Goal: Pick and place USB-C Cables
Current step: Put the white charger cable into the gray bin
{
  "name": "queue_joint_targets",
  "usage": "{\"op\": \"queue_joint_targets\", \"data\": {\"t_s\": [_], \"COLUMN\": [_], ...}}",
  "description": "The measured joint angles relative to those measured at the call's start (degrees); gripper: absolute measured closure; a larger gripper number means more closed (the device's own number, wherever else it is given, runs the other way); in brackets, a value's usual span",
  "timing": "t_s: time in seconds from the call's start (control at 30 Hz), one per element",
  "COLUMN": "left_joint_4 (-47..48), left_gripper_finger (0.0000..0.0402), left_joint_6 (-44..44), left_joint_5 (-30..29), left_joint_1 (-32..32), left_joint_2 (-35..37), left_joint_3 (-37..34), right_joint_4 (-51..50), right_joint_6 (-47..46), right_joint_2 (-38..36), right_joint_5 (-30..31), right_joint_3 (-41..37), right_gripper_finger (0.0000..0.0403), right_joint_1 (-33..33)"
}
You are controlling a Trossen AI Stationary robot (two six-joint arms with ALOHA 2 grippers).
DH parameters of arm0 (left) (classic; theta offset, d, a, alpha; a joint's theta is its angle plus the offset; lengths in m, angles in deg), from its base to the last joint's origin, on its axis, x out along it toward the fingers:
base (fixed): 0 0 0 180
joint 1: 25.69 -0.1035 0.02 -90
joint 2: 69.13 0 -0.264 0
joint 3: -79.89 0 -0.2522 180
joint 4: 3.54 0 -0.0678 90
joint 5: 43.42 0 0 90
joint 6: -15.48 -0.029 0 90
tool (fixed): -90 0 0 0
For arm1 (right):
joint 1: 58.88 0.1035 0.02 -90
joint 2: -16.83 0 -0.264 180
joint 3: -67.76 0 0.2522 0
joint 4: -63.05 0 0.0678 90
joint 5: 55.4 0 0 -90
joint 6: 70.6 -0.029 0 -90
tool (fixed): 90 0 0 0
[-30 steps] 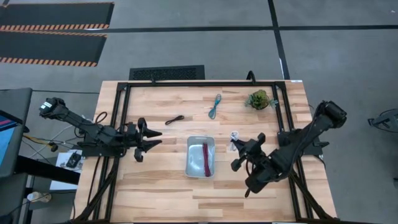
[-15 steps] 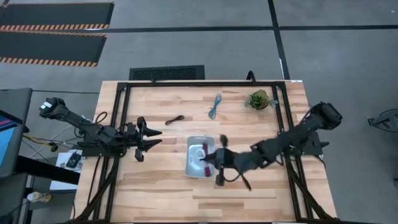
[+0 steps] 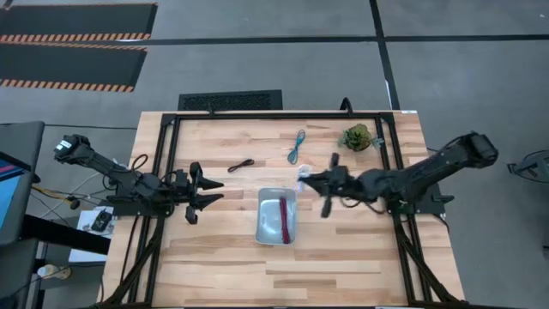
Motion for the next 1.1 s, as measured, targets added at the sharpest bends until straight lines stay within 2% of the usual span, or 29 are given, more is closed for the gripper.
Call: {"op": "queue_joint_targets", "data": {"t_s": [0.1,0.2,0.4,0.6,0.77,0.87,1.0,1.1], "left_joint_4": [-0.22,-0.59,-4.45,-10.65,-21.76,-23.30,-21.35,-18.38], "left_gripper_finger": [0.0251,0.0251,0.0251,0.0251,0.0251,0.0251,0.0251,0.0251], "left_joint_6": [-1.45,-2.61,-4.82,-5.19,-7.26,-7.21,-6.66,-8.20], "left_joint_5": [-0.17,-0.63,-0.83,0.44,2.68,3.53,12.20,16.48], "left_joint_1": [0.00,-0.01,-0.20,-1.63,-4.34,-7.40,-12.83,-16.04], "left_joint_2": [0.00,-0.02,-2.44,-9.59,-16.48,-20.56,-26.13,-30.32], "left_joint_3": [0.00,0.00,0.00,0.00,0.08,1.96,7.76,12.48], "right_joint_4": [12.36,22.89,33.38,37.55,37.51,34.66,28.99,25.69], "right_joint_6": [-1.79,-3.83,-3.80,-3.33,-3.35,-3.32,-2.62,-1.86], "right_joint_2": [-0.90,2.36,15.62,26.88,29.06,28.38,26.54,25.26], "right_joint_5": [1.29,2.33,1.53,-8.88,-14.92,-18.44,-19.12,-19.12], "right_joint_3": [-8.56,-13.41,-11.22,-3.65,0.28,1.96,3.70,4.48], "right_gripper_finger": [0.0402,0.0402,0.0402,0.0402,0.0402,0.0402,0.0402,0.0402], "right_joint_1": [0.11,-0.42,-1.52,-5.49,-9.11,-9.85,-10.03,-9.80]}}
